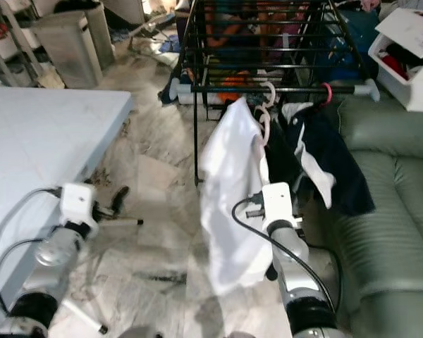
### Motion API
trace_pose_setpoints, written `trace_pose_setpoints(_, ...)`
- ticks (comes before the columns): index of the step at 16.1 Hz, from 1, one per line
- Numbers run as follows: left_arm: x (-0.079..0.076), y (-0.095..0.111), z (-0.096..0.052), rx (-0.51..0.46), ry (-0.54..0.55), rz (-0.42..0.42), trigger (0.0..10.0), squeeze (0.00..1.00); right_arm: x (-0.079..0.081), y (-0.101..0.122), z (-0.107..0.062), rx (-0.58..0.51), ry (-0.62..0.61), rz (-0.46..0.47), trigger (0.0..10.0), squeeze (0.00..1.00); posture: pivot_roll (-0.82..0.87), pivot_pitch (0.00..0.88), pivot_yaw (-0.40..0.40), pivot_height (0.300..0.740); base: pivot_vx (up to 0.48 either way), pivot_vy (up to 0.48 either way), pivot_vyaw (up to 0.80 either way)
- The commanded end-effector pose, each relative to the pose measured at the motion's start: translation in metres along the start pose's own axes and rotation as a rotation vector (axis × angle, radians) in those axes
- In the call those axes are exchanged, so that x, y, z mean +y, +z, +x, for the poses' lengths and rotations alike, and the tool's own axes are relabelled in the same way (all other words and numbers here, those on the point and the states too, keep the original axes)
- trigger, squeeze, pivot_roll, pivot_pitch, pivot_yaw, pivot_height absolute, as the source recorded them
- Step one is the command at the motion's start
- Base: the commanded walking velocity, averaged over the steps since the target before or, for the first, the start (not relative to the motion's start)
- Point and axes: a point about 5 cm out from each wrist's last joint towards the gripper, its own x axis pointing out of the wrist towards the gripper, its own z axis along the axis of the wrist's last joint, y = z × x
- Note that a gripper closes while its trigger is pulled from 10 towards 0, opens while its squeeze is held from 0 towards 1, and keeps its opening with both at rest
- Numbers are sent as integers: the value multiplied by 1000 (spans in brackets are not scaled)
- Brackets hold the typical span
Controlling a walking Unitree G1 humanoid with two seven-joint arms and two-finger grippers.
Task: Hang hanger
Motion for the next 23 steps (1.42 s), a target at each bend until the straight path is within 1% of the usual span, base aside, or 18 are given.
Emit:
trace_pose_setpoints(1, 13, 1, 1, 11, 34, -9, 10000, 0, 6, 13, 7, -33, 4, 23, 10000, 0, -17, 0, 27, 740, 405, 259, 0)
trace_pose_setpoints(3, 13, 1, 2, 18, 35, -18, 10000, 0, 8, 12, 8, -28, 12, 26, 10000, 0, -16, 0, 28, 740, 366, 306, 0)
trace_pose_setpoints(4, 14, 2, 2, 15, 33, -2, 10000, 0, 10, 11, 8, -25, 21, 25, 10000, 0, -16, 0, 28, 740, 319, 360, 0)
trace_pose_setpoints(8, 13, 1, 2, 15, 21, -7, 10000, 0, 13, 8, 8, -12, 22, 26, 10000, 0, -14, 0, 29, 740, 316, 361, 0)
trace_pose_setpoints(10, 11, 1, 2, 20, 13, -11, 10000, 0, 17, 7, 8, -2, 43, 40, 10000, 0, -15, 0, 31, 740, 317, 360, 0)
trace_pose_setpoints(15, 9, -1, 2, 26, 9, -6, 10000, 0, 14, 5, 8, 3, 30, 30, 10000, 0, -15, 0, 31, 740, 307, 359, 0)
trace_pose_setpoints(17, 9, -1, 1, 24, 17, -8, 10000, 0, 14, 4, 9, 20, 25, 46, 10000, 0, -14, 0, 28, 740, 0, 152, 0)
trace_pose_setpoints(18, 8, -1, 1, 23, 20, -9, 10000, 0, 13, 5, 10, 38, 13, 85, 10000, 0, -14, 0, 25, 740, 0, 0, 0)
trace_pose_setpoints(20, 7, -1, 1, 22, 20, -12, 10000, 0, 11, 9, 15, 49, 7, 104, 10000, 0, -13, 0, 22, 740, 0, 0, 0)
trace_pose_setpoints(21, 6, -2, 0, 21, 20, -16, 10000, 0, 13, 11, 21, 78, 19, 112, 10000, 0, -12, 0, 21, 740, 0, 0, 0)
trace_pose_setpoints(23, 4, -2, -2, 20, 16, -17, 10000, 0, 21, 25, 35, 93, 45, 103, 10000, 0, -7, 0, 19, 740, 0, 0, 0)
